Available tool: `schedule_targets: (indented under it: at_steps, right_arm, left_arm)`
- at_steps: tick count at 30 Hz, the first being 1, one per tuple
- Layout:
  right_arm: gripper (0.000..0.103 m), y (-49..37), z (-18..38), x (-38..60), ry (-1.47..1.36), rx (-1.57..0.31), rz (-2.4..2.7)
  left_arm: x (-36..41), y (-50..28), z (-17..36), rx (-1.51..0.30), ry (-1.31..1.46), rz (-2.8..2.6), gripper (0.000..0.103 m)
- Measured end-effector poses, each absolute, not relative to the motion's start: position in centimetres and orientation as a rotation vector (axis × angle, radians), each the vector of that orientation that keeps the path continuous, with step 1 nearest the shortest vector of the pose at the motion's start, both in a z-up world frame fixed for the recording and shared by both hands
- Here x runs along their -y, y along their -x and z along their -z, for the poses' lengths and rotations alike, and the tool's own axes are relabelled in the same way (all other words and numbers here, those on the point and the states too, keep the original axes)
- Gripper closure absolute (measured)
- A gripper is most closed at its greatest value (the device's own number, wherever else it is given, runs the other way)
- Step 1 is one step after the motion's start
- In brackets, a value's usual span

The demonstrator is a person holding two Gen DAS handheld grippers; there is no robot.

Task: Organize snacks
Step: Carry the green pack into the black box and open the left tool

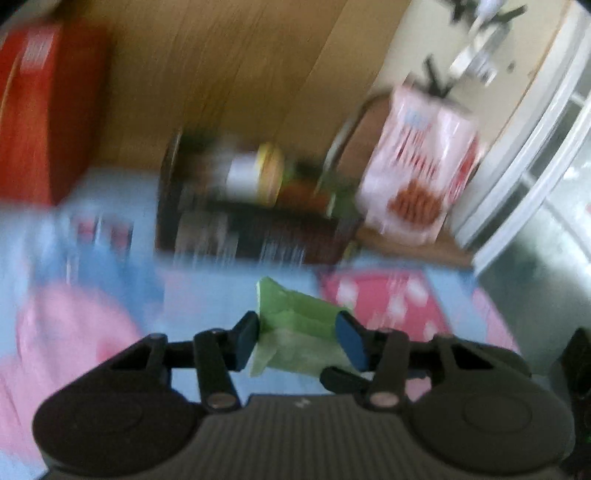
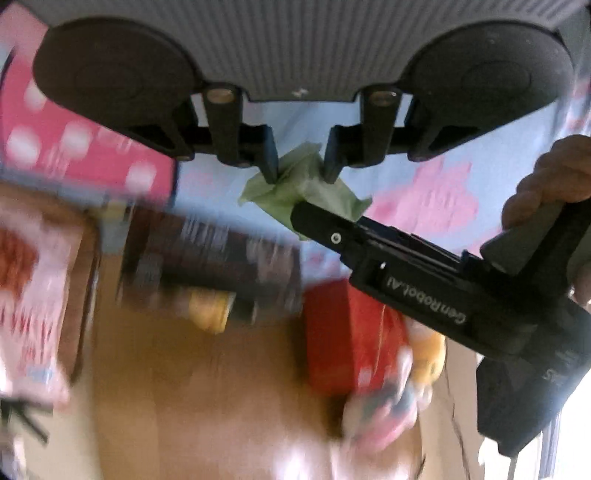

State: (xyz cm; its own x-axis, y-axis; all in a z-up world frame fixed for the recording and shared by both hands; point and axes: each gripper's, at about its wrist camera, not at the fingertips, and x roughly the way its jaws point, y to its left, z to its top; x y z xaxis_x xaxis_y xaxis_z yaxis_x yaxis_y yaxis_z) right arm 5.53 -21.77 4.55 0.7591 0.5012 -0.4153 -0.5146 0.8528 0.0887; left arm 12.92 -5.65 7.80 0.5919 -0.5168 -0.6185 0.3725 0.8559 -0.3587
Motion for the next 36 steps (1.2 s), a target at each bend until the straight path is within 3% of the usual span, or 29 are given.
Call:
schedule_targets:
  at_steps: [6, 13, 18, 21, 25, 27, 29, 32, 36]
  right_arm:
    - [0.075, -12.7, -8.2, 24.2, 0.007, -0.323, -0.441]
    - [0.076, -20.1, -5.0, 25.2, -0.032, -0.411, -0.396]
    - [0.073, -21.7, -4.1, 24.6, -0.03, -0.404, -0.403]
    - [0.06, -20.7, -4.2, 24.2, -0.013, -0.379, -0.384]
    - [0.06, -16.2, -5.8, 24.6, -0.012, -0.328, -0.349]
    - [0.06, -13.0, -6.3, 25.5, -0.067, -0.314, -0.348]
    - [0.059, -8.7, -6.4, 26.3, -0.119, -0.305, -0.338]
    - [0.052, -3.1, -5.6, 26.7, -0.18, -0.299, -0.296]
    - [0.031, 2.1, -4.3, 26.1, -0.212, -0.31, -0.201]
  left_arm:
    - [9.3, -20.2, -12.8, -0.648, 0.147, 0.536, 0.057]
    - [12.2, -28.1, -9.4, -0.726, 0.087, 0.449, 0.057]
    - [12.3, -28.8, -8.5, -0.688, 0.005, 0.365, 0.054]
    - [11.6, -28.5, -8.7, -0.69, 0.001, 0.34, 0.054]
    - [9.7, -25.2, -10.9, -0.621, 0.043, 0.33, 0.053]
    - [8.7, -22.1, -12.1, -0.57, 0.044, 0.316, 0.046]
    - [7.9, -18.3, -12.8, -0.508, 0.029, 0.284, 0.026]
    - [6.8, -12.4, -12.8, -0.433, -0.012, 0.236, 0.018]
    - [6.3, -6.4, -10.9, -0.432, -0.059, 0.199, 0.005]
